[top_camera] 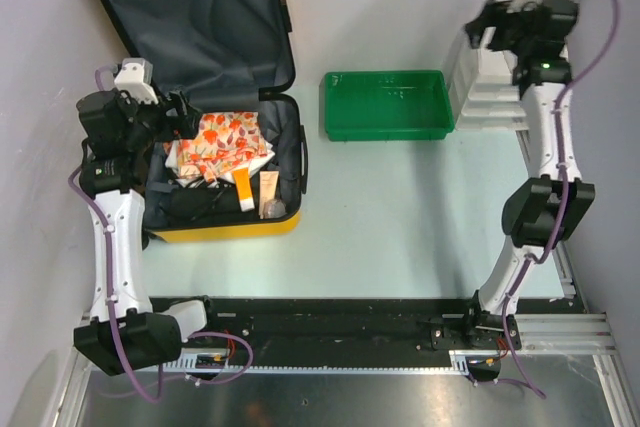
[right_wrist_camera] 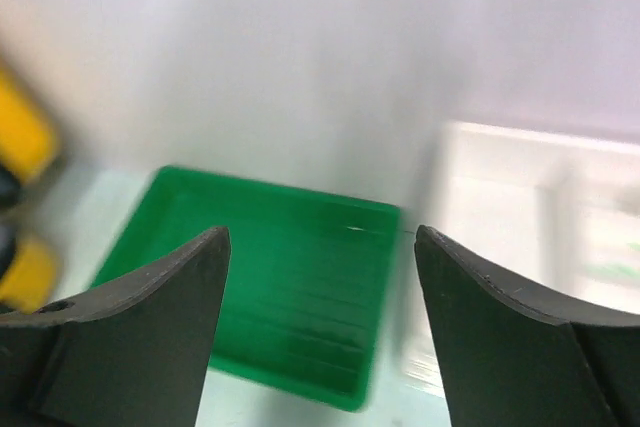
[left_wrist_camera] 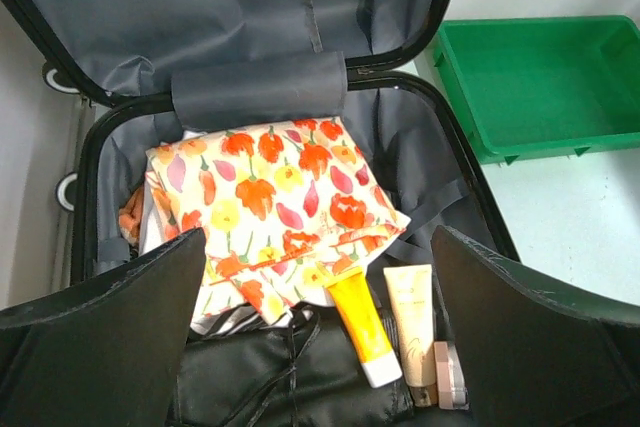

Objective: Open, take out, and arrange the luggage

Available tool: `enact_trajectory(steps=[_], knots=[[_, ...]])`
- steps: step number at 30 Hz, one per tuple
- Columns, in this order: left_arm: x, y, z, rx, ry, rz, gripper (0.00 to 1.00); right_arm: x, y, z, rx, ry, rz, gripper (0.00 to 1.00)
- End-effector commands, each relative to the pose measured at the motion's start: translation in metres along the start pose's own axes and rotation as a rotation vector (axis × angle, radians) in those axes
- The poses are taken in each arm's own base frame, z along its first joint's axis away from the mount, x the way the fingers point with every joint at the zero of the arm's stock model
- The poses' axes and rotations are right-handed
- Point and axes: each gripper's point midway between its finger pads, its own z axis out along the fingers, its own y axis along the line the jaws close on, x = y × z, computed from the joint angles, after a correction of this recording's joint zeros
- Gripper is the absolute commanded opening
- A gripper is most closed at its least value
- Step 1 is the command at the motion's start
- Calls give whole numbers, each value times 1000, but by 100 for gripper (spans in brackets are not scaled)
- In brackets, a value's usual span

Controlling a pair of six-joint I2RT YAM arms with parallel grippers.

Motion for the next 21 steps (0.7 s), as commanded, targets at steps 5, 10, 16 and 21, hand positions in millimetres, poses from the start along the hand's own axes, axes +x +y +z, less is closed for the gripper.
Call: enact_trajectory(steps=[5, 10, 16, 21], knots=[[6, 0, 1, 6, 20, -30, 100, 17, -161, -33, 343, 33, -29, 78], [15, 1, 1, 3, 39, -21, 100, 29, -203, -37, 433, 64, -127, 76], [23, 4, 3, -11, 57, -27, 100, 50, -221, -23, 442, 103, -137, 68], [28, 9, 5, -26, 69, 4, 100, 75, -223, -14, 437, 144, -119, 64]])
